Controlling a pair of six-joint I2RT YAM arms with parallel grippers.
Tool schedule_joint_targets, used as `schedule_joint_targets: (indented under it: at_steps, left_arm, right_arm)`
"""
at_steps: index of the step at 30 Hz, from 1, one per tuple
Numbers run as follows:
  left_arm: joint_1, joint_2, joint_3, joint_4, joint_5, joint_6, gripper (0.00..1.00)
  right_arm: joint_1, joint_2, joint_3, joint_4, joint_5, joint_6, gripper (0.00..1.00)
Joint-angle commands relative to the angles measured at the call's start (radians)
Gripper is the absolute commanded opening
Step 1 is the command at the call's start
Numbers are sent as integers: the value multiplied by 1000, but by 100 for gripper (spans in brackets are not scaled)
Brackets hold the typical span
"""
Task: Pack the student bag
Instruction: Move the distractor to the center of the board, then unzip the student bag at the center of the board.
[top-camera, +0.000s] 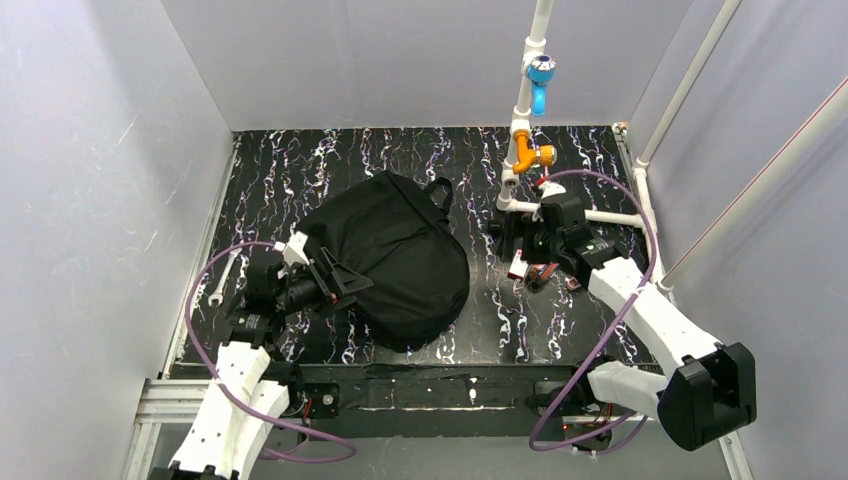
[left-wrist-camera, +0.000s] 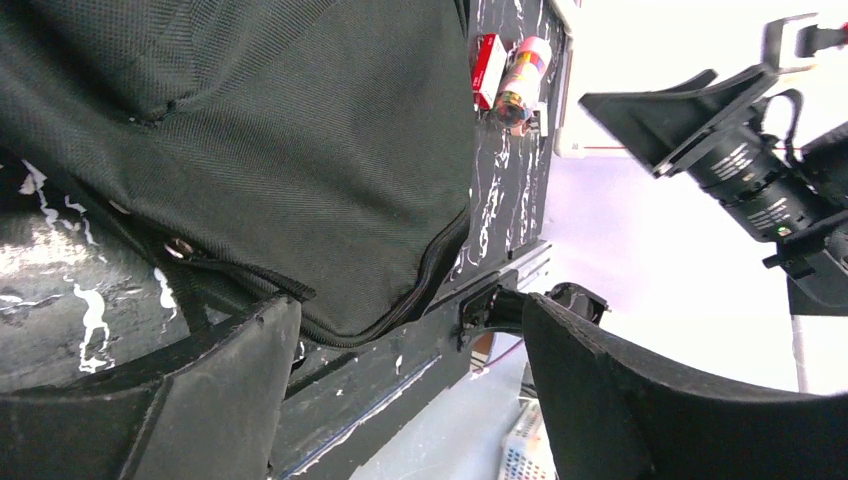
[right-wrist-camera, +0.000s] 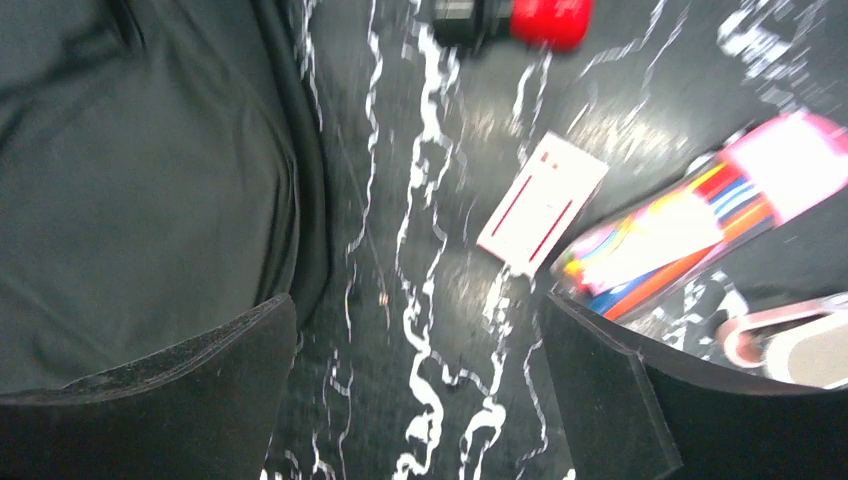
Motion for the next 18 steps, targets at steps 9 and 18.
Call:
schedule_joint_targets:
  at_steps: [9, 18]
  left_arm:
    - [-2, -3, 112, -107, -72, 116, 81]
    - [-2, 33, 116, -92, -56, 135, 82]
  right_arm:
    - [25, -51, -50, 101, -7, -42, 98]
    - [3, -176, -53, 354, 145, 37, 98]
